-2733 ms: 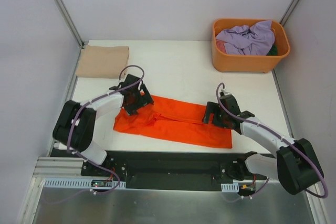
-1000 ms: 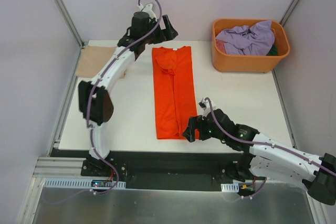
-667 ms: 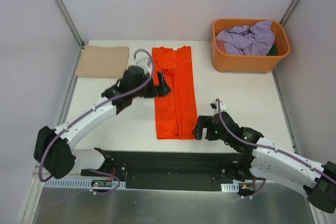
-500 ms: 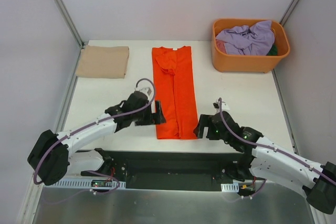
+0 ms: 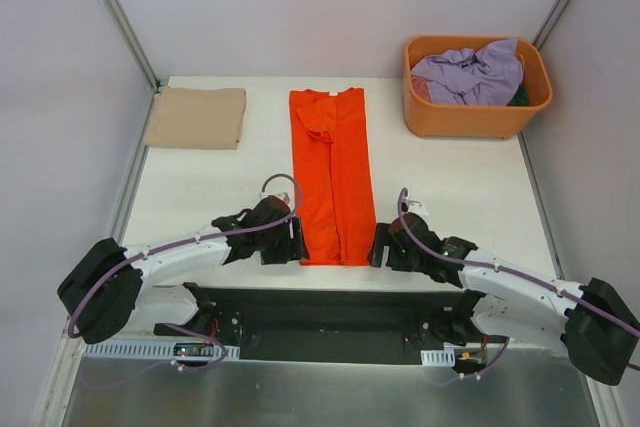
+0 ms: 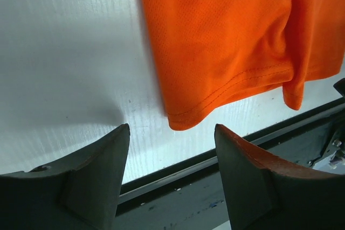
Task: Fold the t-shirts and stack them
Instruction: Grab the bottom of the folded rectangular tshirt with both arms
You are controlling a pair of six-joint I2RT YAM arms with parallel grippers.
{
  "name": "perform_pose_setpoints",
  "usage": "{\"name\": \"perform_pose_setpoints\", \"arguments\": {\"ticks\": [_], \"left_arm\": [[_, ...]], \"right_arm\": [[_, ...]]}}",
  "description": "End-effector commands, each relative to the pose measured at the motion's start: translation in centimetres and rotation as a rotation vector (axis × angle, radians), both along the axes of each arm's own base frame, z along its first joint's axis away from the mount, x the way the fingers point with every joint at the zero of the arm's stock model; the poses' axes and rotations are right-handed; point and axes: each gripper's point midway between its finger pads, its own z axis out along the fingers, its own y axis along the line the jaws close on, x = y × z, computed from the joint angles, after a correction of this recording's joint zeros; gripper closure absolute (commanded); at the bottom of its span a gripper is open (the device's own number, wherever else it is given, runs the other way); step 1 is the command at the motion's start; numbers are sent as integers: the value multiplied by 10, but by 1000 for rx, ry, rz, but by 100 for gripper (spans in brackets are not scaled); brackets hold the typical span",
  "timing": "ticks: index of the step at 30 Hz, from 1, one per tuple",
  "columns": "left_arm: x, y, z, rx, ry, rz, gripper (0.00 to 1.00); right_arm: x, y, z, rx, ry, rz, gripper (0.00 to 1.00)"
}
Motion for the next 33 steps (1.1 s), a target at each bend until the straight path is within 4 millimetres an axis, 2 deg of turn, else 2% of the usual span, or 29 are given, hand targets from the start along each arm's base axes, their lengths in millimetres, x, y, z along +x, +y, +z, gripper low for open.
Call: {"name": "perform_pose_setpoints", "arguments": {"ticks": [1,6,9,10,14,19,24,28,33], "left_arm": [[3,-10,-3,13,9,11,40],[2,-17,-11,33,36,-2,54],[2,-19,-12,39,40,-13,69],[2,-19,-13,41,39,-15,77],[-1,-19,-14,40,49,-16,100],[-4,-16,-12,28,45,-7,100],[-10,-13,-7,-2,43,-6,100],[-25,-8,1,-43,43,-18,100],[-53,-11,17,-125,54,-68,100]], "right_arm": [[6,12,-2,33,25,-25,17],[7,14,-7,7,34,-9,26],[7,15,-9,-3,47,1,35],[7,15,-10,-5,52,2,37],[0,21,-13,20,90,17,57],[-7,26,-16,62,116,34,71],[-13,31,-9,126,107,66,100],[-31,31,-5,201,115,119,99],[-64,47,9,316,118,209,99]]}}
